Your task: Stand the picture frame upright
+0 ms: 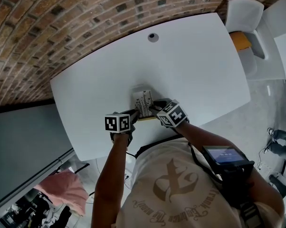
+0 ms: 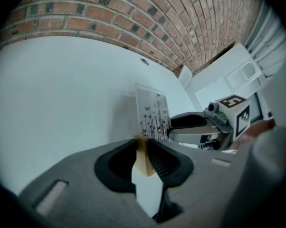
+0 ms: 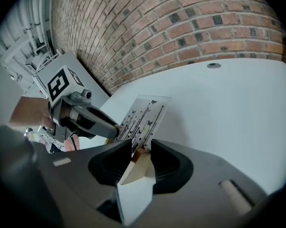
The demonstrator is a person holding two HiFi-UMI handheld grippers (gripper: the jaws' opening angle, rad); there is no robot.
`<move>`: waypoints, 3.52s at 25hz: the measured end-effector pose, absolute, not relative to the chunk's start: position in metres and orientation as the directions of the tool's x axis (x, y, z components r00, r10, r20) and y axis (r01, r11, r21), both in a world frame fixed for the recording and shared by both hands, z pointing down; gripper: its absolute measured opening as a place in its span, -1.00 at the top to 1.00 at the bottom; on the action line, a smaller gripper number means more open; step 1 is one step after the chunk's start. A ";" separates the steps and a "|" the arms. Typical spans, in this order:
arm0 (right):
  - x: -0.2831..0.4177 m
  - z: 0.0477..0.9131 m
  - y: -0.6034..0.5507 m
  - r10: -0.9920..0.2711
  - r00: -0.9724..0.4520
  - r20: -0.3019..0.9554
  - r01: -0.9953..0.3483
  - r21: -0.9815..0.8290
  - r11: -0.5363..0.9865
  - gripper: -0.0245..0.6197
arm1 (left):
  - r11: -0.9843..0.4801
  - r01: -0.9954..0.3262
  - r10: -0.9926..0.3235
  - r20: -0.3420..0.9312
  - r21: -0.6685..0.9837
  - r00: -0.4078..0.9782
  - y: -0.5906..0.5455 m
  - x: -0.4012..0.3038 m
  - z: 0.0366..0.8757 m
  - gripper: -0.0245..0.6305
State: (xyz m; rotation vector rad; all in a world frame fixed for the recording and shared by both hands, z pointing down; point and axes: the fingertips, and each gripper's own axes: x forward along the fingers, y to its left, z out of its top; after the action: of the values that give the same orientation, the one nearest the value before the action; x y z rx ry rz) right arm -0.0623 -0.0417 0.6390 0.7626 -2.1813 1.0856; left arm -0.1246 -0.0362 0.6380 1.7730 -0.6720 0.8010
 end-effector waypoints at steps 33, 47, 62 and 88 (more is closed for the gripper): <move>-0.052 0.608 -0.130 -0.303 -0.687 0.660 -0.611 -0.300 0.733 0.51 | -0.324 -0.784 -0.324 0.717 0.529 0.618 -0.116 -0.113 0.614 0.68; -0.043 0.613 -0.174 -0.299 -0.701 0.647 -0.565 -0.249 0.787 0.51 | -0.323 -0.802 -0.382 0.706 0.503 0.596 -0.158 -0.103 0.619 0.68; -0.042 0.620 -0.235 -0.311 -0.712 0.629 -0.523 -0.180 0.833 0.52 | -0.343 -0.828 -0.449 0.697 0.443 0.559 -0.215 -0.101 0.623 0.68; -0.050 0.605 -0.387 -0.500 -0.658 0.563 -0.543 0.105 0.833 0.52 | -0.427 -0.868 -0.619 0.619 0.253 0.484 -0.371 -0.108 0.615 0.69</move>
State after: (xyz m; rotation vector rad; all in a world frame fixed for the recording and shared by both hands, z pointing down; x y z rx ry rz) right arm -0.0496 -0.3872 0.6050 0.7615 -2.4177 0.0966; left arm -0.1078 -0.3712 0.6152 2.1842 -1.2234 0.5980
